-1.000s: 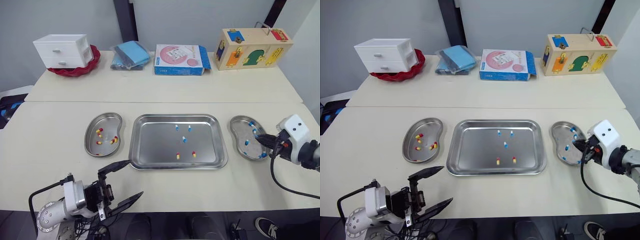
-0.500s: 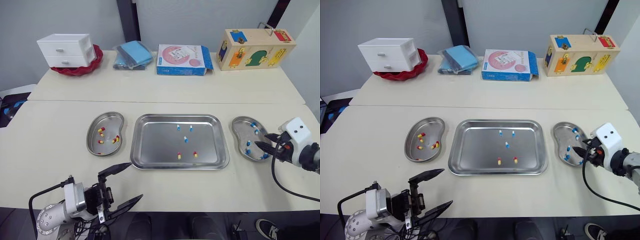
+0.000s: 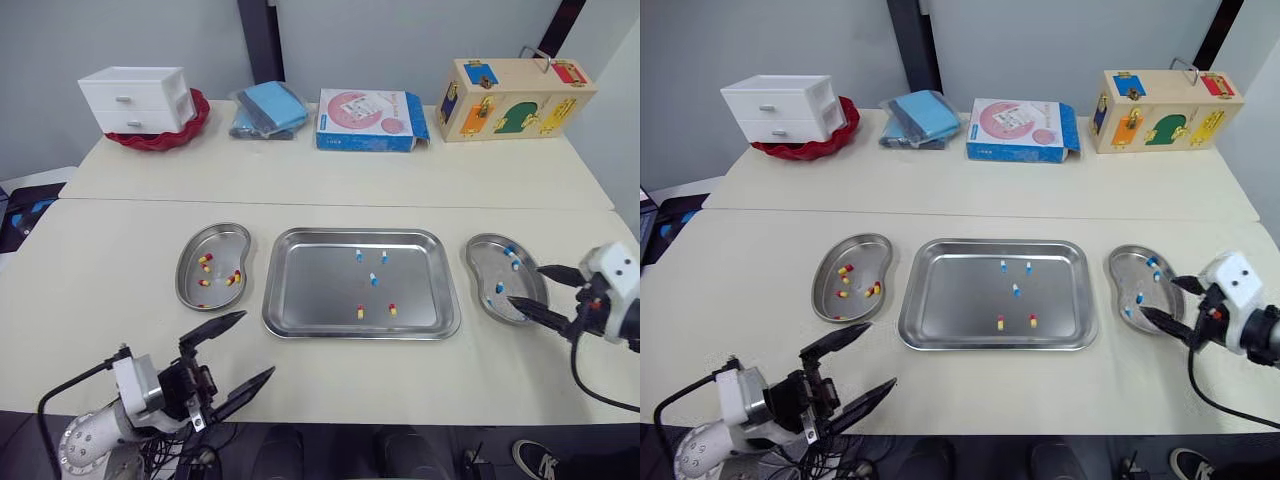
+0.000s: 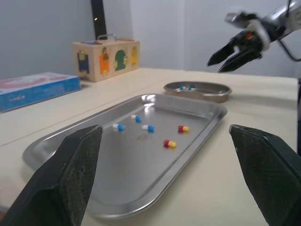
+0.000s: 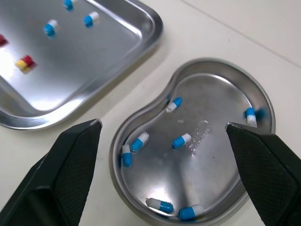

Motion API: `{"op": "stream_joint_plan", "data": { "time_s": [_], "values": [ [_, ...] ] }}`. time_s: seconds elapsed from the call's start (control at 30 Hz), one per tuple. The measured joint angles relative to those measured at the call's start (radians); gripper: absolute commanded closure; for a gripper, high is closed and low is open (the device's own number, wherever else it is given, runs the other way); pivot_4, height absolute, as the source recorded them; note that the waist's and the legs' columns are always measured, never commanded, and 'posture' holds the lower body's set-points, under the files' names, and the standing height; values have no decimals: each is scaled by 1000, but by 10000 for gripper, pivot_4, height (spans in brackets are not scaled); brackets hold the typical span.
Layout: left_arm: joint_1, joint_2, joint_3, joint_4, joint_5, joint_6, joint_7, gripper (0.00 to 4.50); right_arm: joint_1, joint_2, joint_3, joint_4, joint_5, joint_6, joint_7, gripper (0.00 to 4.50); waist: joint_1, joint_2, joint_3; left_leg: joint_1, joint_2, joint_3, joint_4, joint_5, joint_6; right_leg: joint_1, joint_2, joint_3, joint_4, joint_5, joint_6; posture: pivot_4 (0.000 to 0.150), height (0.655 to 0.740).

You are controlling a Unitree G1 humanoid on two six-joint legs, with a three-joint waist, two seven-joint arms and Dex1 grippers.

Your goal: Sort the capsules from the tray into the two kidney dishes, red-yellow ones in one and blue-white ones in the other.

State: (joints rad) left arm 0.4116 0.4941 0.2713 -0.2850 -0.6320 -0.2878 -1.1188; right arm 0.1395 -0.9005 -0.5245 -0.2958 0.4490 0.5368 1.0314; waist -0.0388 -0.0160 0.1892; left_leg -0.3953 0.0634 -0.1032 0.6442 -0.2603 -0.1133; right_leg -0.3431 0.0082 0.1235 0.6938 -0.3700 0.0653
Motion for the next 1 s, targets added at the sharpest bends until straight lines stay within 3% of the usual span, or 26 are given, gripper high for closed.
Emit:
{"op": "stream_joint_plan", "data": {
  "time_s": [0.23, 0.47, 1.0],
  "values": [
    [42, 127, 159, 26, 10, 160, 125, 0, 142, -33, -57, 63, 25, -116, 190, 496, 2, 0, 0, 3, 0, 0, 0, 0, 0, 4, 0, 0, -1, 0, 0, 1500, 7400],
    [58, 323, 340, 175, 10, 340, 120, 0, 232, -53, -62, 159, -16, -236, 284, 496, 1, 0, 1, 4, 0, 1, -1, 0, 0, 5, 0, 1, -5, 0, 0, 1500, 7400],
    [-23, 386, 371, 255, 80, 426, 56, 0, 263, 8, -20, 160, -24, -331, 277, 496, 3, 0, 1, 4, 1, 1, -3, 0, 0, 6, 0, 0, -8, 0, 1, 1500, 7400]
  ]
}}
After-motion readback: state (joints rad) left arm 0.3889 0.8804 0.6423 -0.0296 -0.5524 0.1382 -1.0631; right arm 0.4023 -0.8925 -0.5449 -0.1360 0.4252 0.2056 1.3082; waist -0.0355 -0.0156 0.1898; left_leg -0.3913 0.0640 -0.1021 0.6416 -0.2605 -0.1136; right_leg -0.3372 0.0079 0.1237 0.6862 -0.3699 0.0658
